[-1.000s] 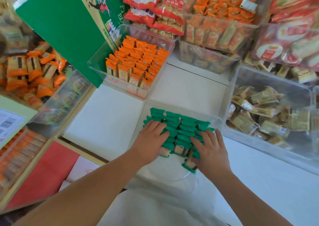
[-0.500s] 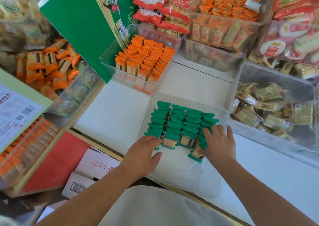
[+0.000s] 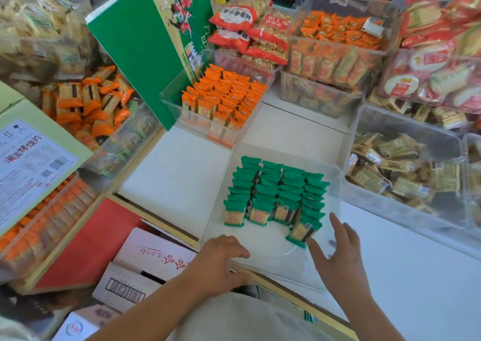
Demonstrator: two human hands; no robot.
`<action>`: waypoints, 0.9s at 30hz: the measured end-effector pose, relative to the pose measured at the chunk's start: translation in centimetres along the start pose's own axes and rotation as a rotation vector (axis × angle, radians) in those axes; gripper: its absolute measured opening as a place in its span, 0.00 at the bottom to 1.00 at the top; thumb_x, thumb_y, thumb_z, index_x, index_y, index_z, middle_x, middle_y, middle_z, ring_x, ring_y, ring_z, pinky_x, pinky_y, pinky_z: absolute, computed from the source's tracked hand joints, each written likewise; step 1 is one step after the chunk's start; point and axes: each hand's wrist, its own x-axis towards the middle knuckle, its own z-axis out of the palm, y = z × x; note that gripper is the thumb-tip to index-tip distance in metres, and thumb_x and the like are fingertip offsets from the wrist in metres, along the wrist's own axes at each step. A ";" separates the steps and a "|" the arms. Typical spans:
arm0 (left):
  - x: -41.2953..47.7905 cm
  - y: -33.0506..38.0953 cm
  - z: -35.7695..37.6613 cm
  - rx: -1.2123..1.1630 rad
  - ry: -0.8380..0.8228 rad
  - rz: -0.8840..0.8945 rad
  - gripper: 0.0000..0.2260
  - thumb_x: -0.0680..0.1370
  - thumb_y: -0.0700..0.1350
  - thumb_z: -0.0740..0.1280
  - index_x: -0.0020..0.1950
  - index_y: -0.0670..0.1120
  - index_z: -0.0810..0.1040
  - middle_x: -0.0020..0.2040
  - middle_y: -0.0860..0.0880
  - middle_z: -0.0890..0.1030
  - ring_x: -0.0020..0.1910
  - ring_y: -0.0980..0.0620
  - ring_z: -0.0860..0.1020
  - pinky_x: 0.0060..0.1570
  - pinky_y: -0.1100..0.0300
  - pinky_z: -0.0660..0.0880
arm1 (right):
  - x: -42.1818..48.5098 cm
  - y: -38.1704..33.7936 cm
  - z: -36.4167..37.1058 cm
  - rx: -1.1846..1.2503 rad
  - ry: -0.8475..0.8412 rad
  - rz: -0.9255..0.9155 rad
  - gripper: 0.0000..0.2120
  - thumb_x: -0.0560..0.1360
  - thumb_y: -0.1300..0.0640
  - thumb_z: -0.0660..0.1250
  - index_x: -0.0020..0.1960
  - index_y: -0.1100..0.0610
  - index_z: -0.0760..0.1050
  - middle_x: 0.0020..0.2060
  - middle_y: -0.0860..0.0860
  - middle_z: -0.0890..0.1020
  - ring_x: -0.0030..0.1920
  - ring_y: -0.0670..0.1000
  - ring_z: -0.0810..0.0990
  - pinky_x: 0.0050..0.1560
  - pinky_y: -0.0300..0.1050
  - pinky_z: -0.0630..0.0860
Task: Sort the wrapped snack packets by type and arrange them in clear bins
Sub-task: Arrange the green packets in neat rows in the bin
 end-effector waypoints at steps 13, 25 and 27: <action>6.0 -0.3 -3.2 -0.007 0.032 0.031 0.10 0.71 0.58 0.78 0.47 0.56 0.86 0.43 0.65 0.79 0.47 0.62 0.75 0.57 0.52 0.70 | 0.6 -0.2 0.4 0.006 -0.072 0.177 0.26 0.84 0.55 0.57 0.80 0.51 0.54 0.47 0.52 0.82 0.41 0.54 0.82 0.42 0.55 0.82; 13.9 0.6 -7.9 0.025 -0.042 0.036 0.11 0.71 0.56 0.80 0.48 0.52 0.87 0.46 0.58 0.82 0.47 0.61 0.75 0.48 0.65 0.71 | 7.8 -3.4 -0.4 -0.342 0.196 -0.416 0.14 0.72 0.53 0.77 0.56 0.55 0.83 0.51 0.50 0.82 0.54 0.55 0.81 0.39 0.51 0.83; 15.7 0.7 -8.6 0.033 -0.055 0.016 0.12 0.71 0.57 0.79 0.49 0.52 0.87 0.47 0.58 0.82 0.49 0.58 0.77 0.49 0.62 0.73 | 9.3 -4.9 -0.4 -0.354 0.039 -0.398 0.10 0.75 0.48 0.74 0.55 0.49 0.83 0.48 0.44 0.82 0.51 0.50 0.83 0.38 0.48 0.82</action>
